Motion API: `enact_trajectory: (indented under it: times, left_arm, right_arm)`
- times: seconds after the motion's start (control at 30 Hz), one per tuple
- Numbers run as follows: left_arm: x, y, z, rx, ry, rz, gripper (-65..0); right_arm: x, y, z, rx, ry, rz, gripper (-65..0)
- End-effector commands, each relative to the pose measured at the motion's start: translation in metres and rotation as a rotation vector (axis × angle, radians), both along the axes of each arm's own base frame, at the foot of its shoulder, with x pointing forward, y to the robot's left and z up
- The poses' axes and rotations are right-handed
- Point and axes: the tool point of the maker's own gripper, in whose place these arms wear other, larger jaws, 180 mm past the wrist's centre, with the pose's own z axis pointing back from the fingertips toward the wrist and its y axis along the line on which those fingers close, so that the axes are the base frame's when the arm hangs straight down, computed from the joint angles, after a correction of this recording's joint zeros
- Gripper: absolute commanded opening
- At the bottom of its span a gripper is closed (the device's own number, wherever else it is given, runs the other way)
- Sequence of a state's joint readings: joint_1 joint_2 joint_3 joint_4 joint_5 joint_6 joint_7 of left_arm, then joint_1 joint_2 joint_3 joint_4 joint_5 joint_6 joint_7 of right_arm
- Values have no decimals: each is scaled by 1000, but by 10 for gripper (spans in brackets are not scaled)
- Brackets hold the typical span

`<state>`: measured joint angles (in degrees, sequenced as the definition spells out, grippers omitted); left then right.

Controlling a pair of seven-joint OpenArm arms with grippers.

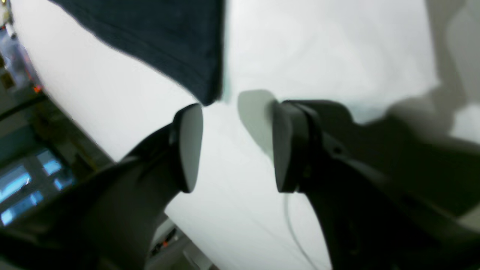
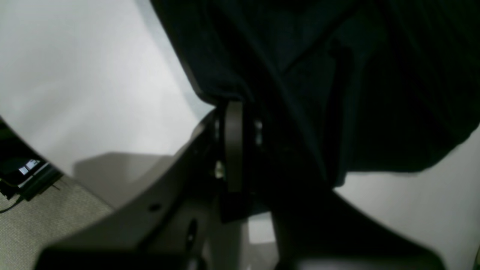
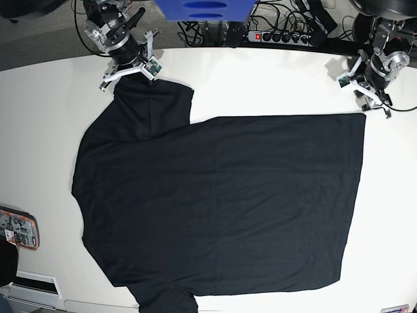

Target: Fold the T-shirt properly

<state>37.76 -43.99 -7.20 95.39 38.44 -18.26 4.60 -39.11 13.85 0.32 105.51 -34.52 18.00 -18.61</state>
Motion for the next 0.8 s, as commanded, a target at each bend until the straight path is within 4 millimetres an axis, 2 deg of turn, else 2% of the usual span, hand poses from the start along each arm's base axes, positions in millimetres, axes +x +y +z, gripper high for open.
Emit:
enact_trajectory:
  times: [0.0, 0.13, 0.23, 0.37, 0.57, 0.77]
  left_arm:
    - [4, 5, 2, 26, 0, -12, -353]
    - [7, 6, -8, 23, 45, -13, -353]
    - [14, -2, -10, 11, 46, -26, -351]
    - [8, -1, -19, 78, 93, -10, -350]
    - [32, -10, -28, 146, 96, -20, -350]
    - [28, -27, -32, 127, 109, -62, -356]
  right_arm:
    - [-7, -4, -2, -25, 25, 9, -650]
    - [-7, -4, -2, -25, 25, 9, -650]
    - [-7, -4, -2, -25, 25, 9, -650]
    - [-7, -4, -2, -25, 25, 9, -650]
    - [-7, -5, -3, -27, 26, 7, -650]
    - [-4, -4, 1, -25, 13, 7, -650]
